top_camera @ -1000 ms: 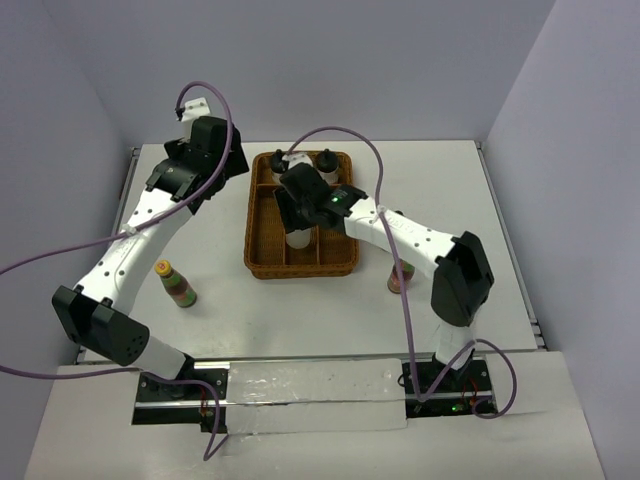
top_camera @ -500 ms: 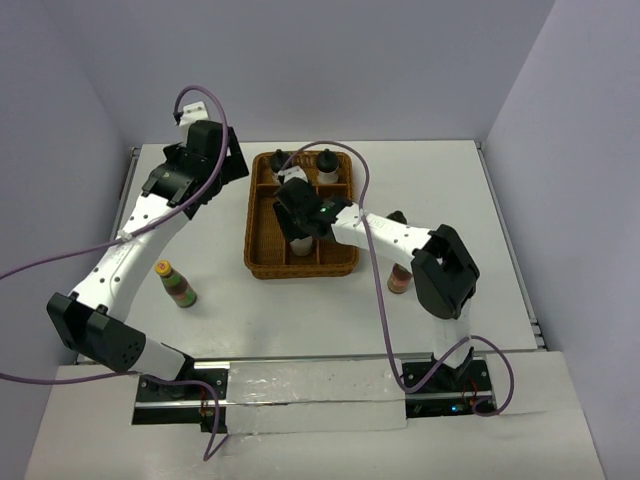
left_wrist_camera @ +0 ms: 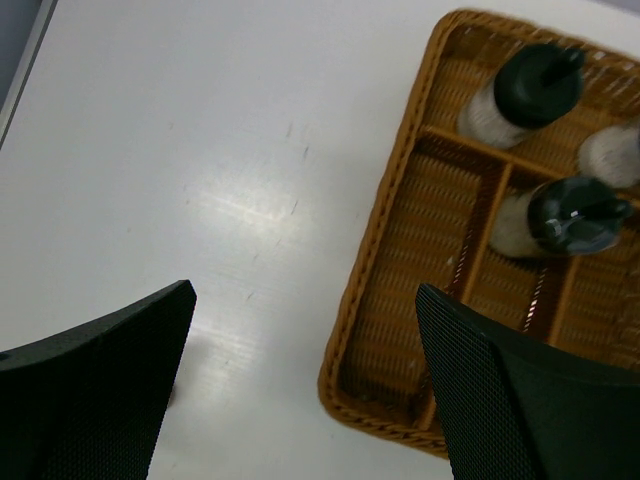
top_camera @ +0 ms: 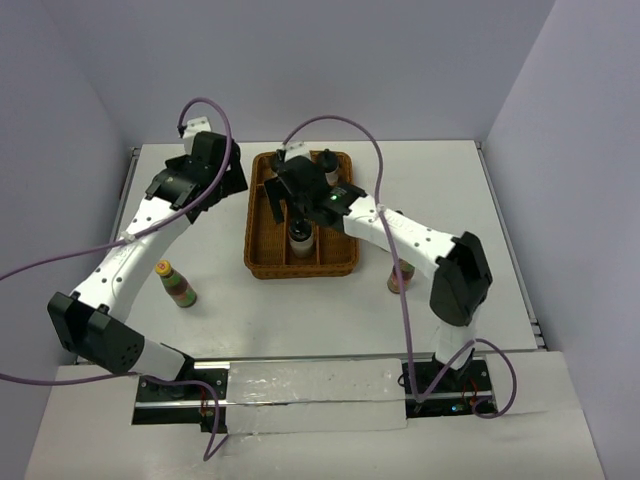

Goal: Organize the condiment bottles

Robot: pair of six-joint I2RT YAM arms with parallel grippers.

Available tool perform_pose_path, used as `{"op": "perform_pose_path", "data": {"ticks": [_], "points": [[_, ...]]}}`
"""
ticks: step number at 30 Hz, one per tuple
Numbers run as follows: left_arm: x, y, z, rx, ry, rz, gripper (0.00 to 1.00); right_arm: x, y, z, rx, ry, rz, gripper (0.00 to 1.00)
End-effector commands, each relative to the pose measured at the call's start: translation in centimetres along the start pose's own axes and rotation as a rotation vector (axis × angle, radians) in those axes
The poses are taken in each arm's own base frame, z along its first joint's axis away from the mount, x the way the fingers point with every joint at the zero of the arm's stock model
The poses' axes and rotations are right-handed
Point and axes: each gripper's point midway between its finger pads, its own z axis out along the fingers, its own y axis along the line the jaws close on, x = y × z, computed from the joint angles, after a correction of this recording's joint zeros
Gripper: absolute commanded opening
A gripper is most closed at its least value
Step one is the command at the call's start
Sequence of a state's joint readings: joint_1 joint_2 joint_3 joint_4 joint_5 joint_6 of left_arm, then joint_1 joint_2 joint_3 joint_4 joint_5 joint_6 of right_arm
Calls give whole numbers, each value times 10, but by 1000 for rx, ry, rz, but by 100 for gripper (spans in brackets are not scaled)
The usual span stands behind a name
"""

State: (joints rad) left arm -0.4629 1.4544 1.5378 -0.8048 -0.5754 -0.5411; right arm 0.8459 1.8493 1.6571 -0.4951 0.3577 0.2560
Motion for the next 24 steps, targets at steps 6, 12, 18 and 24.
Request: {"op": "perform_pose_path", "data": {"ticks": [6,12,18,24], "points": [[40,77,-61,-167,108,-85,99,-84,-17,-89,-19,-223,65,98],[62,122,-85,-344,102,-255,99,-80,-11,-86,-50,-204,65,98],[92,151,-75,-464,137,-363,99,-78,-12,-89,-55,-206,61,98],[104,169,-61,-532,184,-362,99,-70,-14,-87,-51,-190,54,98]]}}
